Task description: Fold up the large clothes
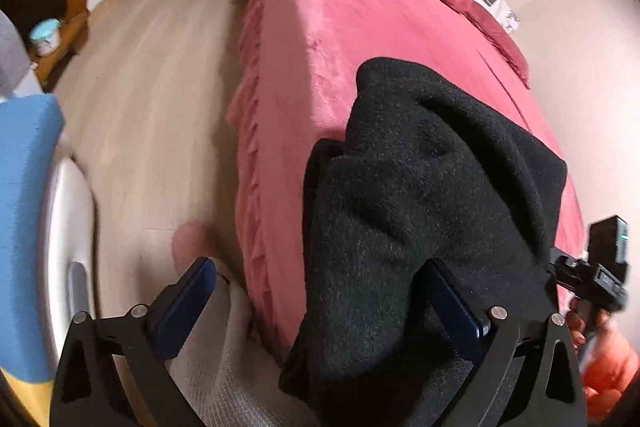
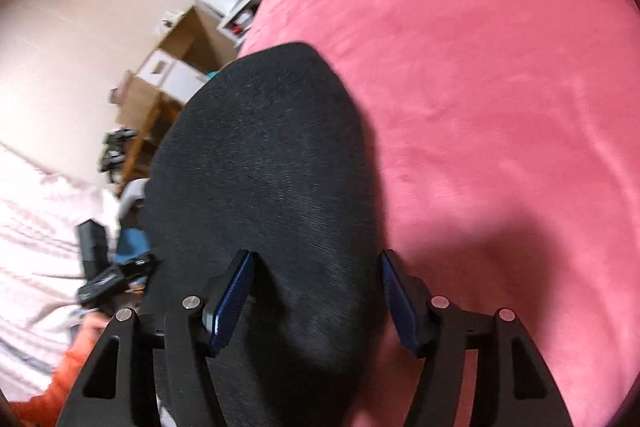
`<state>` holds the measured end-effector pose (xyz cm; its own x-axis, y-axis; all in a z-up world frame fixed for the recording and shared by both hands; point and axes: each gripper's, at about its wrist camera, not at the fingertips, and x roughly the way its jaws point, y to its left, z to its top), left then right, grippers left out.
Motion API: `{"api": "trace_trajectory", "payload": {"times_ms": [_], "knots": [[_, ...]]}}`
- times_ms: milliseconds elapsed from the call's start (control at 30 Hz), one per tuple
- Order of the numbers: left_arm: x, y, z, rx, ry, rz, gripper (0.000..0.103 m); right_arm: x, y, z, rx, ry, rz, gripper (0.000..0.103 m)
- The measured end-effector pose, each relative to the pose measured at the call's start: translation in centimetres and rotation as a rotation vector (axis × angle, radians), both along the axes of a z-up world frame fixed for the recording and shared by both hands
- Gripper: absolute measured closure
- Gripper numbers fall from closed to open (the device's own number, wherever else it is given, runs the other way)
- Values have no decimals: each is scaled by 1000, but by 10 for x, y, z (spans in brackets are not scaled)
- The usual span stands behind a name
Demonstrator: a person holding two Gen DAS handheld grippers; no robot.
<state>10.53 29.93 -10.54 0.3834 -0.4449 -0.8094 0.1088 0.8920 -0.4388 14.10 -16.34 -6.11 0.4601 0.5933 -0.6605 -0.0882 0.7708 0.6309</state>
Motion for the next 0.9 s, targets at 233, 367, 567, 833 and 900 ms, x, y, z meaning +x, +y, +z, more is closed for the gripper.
{"api": "trace_trajectory", "payload": {"times_ms": [233, 367, 567, 833, 900], "knots": [[9, 4, -20, -208, 120, -17, 0, 28, 23, -4, -21, -10, 117, 33], [12, -19, -27, -250, 201, -96, 0, 29, 26, -9, -22, -22, 123, 32], [-1, -44, -10, -160, 103, -117, 12, 17, 32, 5, -92, -68, 130, 55], [-52, -69, 48, 38, -111, -113, 56, -12, 28, 47, -43, -176, 119, 76], [-63, -76, 63, 42, -138, -115, 59, -23, 24, 60, -29, -210, 127, 76]]}}
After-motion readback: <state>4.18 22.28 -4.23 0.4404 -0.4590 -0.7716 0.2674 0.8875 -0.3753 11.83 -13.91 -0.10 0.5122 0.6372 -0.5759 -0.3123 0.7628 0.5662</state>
